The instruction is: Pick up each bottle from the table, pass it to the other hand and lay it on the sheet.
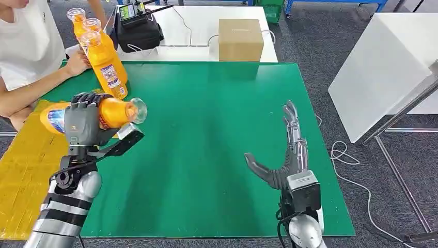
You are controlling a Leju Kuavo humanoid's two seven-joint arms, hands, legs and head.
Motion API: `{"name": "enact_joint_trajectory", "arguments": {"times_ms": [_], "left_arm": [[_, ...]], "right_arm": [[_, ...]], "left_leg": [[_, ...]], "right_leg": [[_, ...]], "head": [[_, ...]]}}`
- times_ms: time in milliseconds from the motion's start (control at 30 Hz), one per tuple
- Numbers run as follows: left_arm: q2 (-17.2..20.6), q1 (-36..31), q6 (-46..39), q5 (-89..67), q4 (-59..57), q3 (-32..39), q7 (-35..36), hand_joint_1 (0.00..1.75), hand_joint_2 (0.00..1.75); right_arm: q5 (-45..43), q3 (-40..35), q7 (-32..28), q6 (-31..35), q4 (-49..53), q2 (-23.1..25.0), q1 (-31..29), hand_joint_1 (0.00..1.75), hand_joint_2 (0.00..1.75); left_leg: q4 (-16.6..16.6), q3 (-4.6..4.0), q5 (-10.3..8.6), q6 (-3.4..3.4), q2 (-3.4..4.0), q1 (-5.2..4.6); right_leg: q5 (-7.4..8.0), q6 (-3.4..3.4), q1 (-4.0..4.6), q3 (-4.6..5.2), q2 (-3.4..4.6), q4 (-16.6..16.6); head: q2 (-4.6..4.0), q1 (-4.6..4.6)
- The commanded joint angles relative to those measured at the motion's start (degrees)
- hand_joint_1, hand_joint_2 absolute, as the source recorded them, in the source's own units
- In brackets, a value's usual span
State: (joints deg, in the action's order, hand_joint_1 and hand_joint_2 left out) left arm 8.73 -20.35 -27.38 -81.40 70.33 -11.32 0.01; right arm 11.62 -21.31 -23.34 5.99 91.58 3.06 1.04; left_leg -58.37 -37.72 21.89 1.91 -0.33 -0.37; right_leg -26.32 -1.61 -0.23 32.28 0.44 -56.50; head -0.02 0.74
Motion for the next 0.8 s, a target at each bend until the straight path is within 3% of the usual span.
{"name": "enact_joint_trajectory", "arguments": {"times_ms": [33, 100, 267, 367, 733, 767, 800], "left_arm": [[9.4, -14.0, 13.2, -7.4, -26.2, -10.0, 1.0, 1.75, 1.75], [9.5, -14.5, 13.0, -6.5, -29.2, -10.2, 0.3, 1.75, 1.75], [8.4, -15.7, 12.4, -1.1, -39.1, -8.7, -3.3, 1.75, 1.75], [8.2, -15.8, 10.9, 0.9, -44.0, -7.3, -4.1, 1.75, 1.75], [5.7, -14.1, 11.1, 7.3, -45.9, -3.2, -8.0, 1.75, 1.75], [5.4, -13.7, 10.8, 7.5, -46.0, -3.1, -8.0, 1.62, 1.75], [5.1, -13.5, 10.3, 7.7, -46.0, -2.8, -8.0, 0.19, 1.75]], "right_arm": [[-7.9, 7.3, 1.4, -8.3, 3.5, -2.8, 1.5, 0.0, 1.75], [-8.7, 8.0, 1.2, -9.3, 3.7, -3.1, 1.7, 0.0, 1.75], [-9.1, 7.6, 0.9, -10.7, 2.7, -3.6, 0.1, 0.0, 1.75], [-8.6, 6.4, 1.1, -10.9, 1.2, -3.7, -1.5, 0.0, 1.75], [-8.2, 5.5, 1.3, -10.6, -0.5, -3.7, -2.4, 0.0, 1.75], [-8.1, 5.3, 1.4, -10.5, -0.9, -3.6, -2.6, 0.0, 1.75], [-8.1, 5.2, 1.4, -10.5, -1.1, -3.6, -2.7, 0.0, 1.75]], "left_leg": [[0.1, 0.31, 0.03, -0.17, -0.19, 0.03], [0.1, 0.17, -0.01, -0.1, -0.08, 0.0], [0.1, 0.45, 0.14, -0.17, 0.03, 0.0], [0.1, 0.39, 0.09, -0.15, 0.11, 0.0], [0.0, 0.22, 0.05, -0.14, 0.06, 0.03], [0.1, 0.31, 0.08, -0.17, 0.03, 0.03], [0.1, 0.19, 0.03, -0.13, 0.05, 0.02]], "right_leg": [[-0.1, 0.06, 0.02, -0.3, -0.25, 0.0], [-0.04, 0.03, -0.01, 0.01, -0.15, 0.0], [-0.15, 0.02, -0.01, -0.81, -0.07, 0.1], [-0.08, 0.03, -0.01, -0.72, 0.01, 0.1], [-0.05, 0.02, 0.01, -0.55, -0.01, 0.1], [-0.09, 0.02, 0.01, -0.66, -0.06, 0.1], [-0.04, 0.01, 0.0, -0.52, -0.03, 0.1]], "head": [[0.0, 0.0], [0.0, -0.02], [0.0, -0.02], [0.0, 0.0], [0.0, -0.02], [0.0, -0.04], [0.0, -0.02]]}}
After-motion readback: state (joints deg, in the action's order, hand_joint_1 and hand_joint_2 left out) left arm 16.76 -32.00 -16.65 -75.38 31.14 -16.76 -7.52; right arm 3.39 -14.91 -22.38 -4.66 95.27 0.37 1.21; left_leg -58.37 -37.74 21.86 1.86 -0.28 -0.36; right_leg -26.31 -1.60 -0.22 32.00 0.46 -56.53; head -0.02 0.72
